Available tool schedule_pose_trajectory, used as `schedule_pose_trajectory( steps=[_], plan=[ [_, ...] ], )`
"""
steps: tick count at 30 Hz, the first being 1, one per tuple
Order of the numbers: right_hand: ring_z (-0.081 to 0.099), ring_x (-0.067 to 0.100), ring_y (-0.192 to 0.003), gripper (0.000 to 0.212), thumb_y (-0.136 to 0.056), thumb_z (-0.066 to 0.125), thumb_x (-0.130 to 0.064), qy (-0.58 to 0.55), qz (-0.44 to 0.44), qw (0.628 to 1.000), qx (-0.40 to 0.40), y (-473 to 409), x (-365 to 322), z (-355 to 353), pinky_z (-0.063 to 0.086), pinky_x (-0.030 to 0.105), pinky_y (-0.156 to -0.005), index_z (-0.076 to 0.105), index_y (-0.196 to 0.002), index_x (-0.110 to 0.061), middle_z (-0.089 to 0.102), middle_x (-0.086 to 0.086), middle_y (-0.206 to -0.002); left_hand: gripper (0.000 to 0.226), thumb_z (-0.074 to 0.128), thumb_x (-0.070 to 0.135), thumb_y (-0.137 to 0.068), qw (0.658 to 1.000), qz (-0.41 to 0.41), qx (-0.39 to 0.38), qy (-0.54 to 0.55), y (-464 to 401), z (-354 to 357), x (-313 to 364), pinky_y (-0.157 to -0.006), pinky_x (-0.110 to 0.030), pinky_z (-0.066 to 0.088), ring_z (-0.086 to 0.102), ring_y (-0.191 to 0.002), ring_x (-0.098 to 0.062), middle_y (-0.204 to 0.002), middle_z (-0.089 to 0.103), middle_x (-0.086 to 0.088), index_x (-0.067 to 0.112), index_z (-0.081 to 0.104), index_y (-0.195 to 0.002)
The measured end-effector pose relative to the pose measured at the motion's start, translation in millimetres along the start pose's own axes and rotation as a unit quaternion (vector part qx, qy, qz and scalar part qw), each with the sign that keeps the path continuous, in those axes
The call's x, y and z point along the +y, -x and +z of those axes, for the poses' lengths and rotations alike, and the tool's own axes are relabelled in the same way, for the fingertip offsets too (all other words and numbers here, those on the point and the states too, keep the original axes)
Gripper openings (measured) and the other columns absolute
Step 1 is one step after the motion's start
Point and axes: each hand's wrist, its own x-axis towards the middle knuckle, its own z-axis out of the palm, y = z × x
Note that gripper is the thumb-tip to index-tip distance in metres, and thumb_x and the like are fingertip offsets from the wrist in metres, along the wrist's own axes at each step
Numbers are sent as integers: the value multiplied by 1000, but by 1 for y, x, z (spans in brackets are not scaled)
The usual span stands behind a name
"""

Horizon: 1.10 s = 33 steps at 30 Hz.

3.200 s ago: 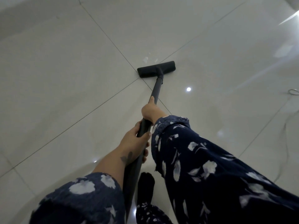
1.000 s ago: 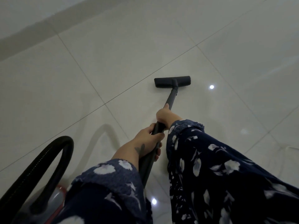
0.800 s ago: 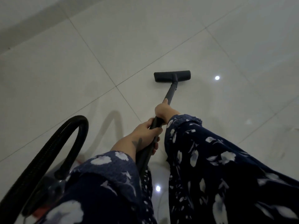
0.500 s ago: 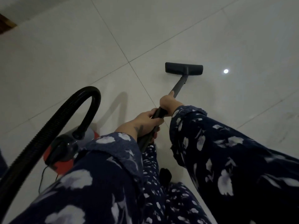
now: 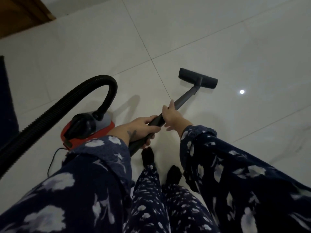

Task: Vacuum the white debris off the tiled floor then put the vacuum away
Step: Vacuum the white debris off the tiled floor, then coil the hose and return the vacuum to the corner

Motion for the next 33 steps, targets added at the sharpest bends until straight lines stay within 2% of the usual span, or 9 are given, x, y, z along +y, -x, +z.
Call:
schedule_pose_trajectory(
  steps=[2, 4, 8, 11, 14, 17, 23, 28, 33],
  plan=[
    [43, 40, -124, 56, -99, 23, -45, 168, -42, 984, 48, 15, 4, 9, 40, 50, -97, 13, -151, -28, 40, 20, -140, 46, 53, 17, -100, 1000, -1, 0, 2, 13, -11, -9, -43, -20, 42, 48, -49, -14, -77, 50, -8, 35, 42, -141],
    [36, 33, -132, 62, -97, 17, -54, 234, -204, 942, 127, 28, 11, 19, 33, 48, -108, 18, -151, -25, 43, 12, -139, 40, 53, 18, -100, 1000, -3, 0, 6, 23, -24, -15, -42, -19, 41, 47, -47, -13, -75, 50, -7, 36, 46, -134],
    [36, 16, -139, 64, -99, 27, -44, 204, -378, 901, 64, 33, 2, 35, 12, 47, -121, -2, -153, -26, 58, -2, -130, 25, 56, 19, -98, 1000, -12, -8, -5, 39, -54, -25, -43, -19, 41, 47, -49, -13, -75, 52, -6, 39, 52, -113],
    [50, 11, -120, 62, -98, 24, -39, 184, -435, 880, 44, 35, -9, 60, 12, 42, -121, -7, -151, -29, 60, -7, -109, 31, 58, 21, -97, 998, -26, -34, -38, 45, -78, -40, -43, -22, 43, 48, -50, -12, -74, 54, -5, 33, 55, -125],
    [51, 14, -83, 56, -98, 20, -35, 151, -462, 870, 84, 34, -14, 100, 38, 34, -99, -1, -150, -25, 52, -8, -84, 45, 60, 19, -96, 996, -39, -60, -60, 50, -102, -61, -47, -23, 44, 50, -53, -12, -74, 56, -4, 33, 51, -137],
    [40, 10, -70, 51, -99, 19, -26, 87, -450, 870, 182, 35, -25, 141, 37, 31, -79, 15, -149, -19, 41, -13, -73, 68, 64, 8, -91, 993, -41, -70, -86, 62, -124, -79, -46, -24, 46, 53, -50, -13, -66, 60, -5, 36, 39, -147],
    [41, 12, -70, 46, -104, 18, -22, 76, -383, 896, 211, 62, -48, 184, 28, 25, -79, 0, -142, -39, 36, -16, -66, 76, 69, 4, -85, 947, -67, -35, -312, 124, -177, -76, -56, -27, 53, 61, -67, -17, -90, 63, -10, 43, 42, -145],
    [51, 16, -74, 47, -104, 11, -33, 25, -350, 912, 215, 76, -77, 205, 42, 36, -84, -13, -136, -57, 48, -5, -73, 66, 74, 13, -85, 879, -24, 65, -471, 189, -220, -43, -62, -25, 51, 64, -68, -11, -95, 71, -1, 44, 50, -138],
    [52, 13, -82, 60, -95, 20, -49, -35, -472, 847, 241, 97, -156, 212, 43, 27, -81, -19, -139, -57, 56, -1, -89, 46, 76, 22, -84, 840, 11, 121, -529, 229, -240, -6, -60, -22, 51, 65, -65, -11, -87, 73, 2, 36, 64, -127]
  ],
)
